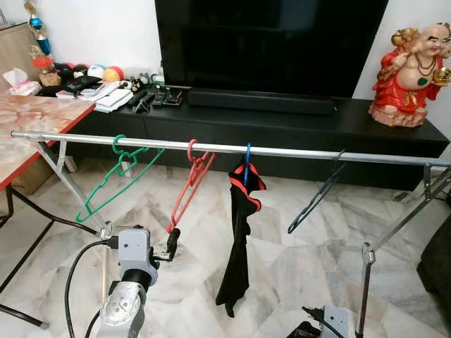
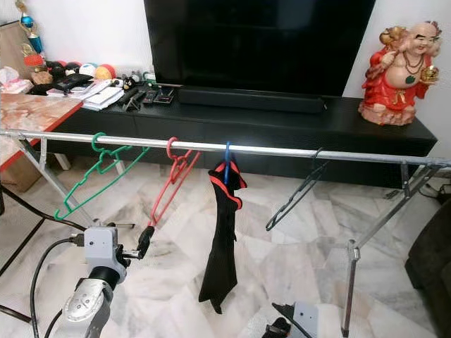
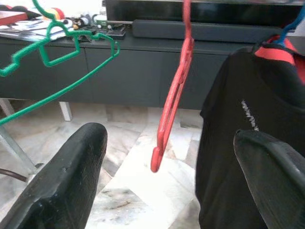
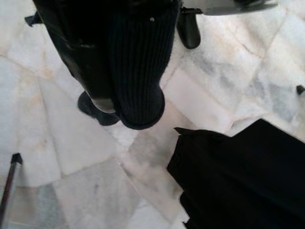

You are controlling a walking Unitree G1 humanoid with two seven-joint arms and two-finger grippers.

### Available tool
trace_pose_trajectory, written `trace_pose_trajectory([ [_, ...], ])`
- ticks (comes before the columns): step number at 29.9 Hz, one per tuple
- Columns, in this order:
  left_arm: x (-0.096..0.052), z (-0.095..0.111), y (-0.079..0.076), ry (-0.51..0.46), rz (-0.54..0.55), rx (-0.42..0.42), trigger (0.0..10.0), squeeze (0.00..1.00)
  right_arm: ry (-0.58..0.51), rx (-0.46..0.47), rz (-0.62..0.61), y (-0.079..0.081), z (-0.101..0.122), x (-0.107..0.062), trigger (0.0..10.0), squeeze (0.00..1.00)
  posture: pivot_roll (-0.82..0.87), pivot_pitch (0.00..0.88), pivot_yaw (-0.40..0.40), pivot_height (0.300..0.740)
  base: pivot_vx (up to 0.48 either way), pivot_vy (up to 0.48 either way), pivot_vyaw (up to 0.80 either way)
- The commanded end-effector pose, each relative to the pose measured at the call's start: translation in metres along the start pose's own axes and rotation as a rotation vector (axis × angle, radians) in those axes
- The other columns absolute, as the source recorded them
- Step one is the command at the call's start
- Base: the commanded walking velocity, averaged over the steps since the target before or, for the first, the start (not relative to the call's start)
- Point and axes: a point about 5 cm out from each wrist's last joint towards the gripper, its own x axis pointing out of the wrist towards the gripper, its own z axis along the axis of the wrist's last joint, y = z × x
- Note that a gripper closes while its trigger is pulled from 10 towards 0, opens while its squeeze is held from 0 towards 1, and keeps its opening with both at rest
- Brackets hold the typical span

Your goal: Hang hanger

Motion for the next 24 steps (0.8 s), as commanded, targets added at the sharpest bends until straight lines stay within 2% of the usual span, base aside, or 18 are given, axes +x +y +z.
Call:
trace_pose_trajectory([
  [1,0.000,0.004,-0.003,-0.013,-0.017,0.003,10.0,0.00,-0.030,0.004,0.000,0.005,0.012,0.002,10.0,0.00,0.06,0.014,-0.004,0.740,0.000,0.000,0.00],
  [5,0.000,0.004,-0.003,-0.011,-0.018,0.003,10.0,0.00,-0.034,0.000,0.004,0.010,0.016,0.004,10.0,0.00,0.06,0.013,-0.004,0.740,0.000,0.000,0.00],
  [13,0.000,0.005,-0.002,-0.018,-0.011,-0.005,10.0,0.00,-0.041,0.008,-0.077,-0.007,0.012,0.001,10.0,0.00,0.07,0.015,-0.006,0.740,0.294,0.000,0.00],
  [20,0.000,0.006,-0.001,-0.022,-0.013,-0.004,10.0,0.00,-0.076,0.034,-0.098,-0.008,0.020,0.002,10.0,0.00,0.07,0.015,-0.004,0.740,0.353,0.000,0.00],
  [24,-0.001,0.005,-0.001,-0.019,-0.011,-0.005,10.0,0.00,-0.115,0.060,-0.193,-0.043,0.009,-0.007,10.0,0.00,0.07,0.015,-0.001,0.740,0.367,0.000,-0.17],
])
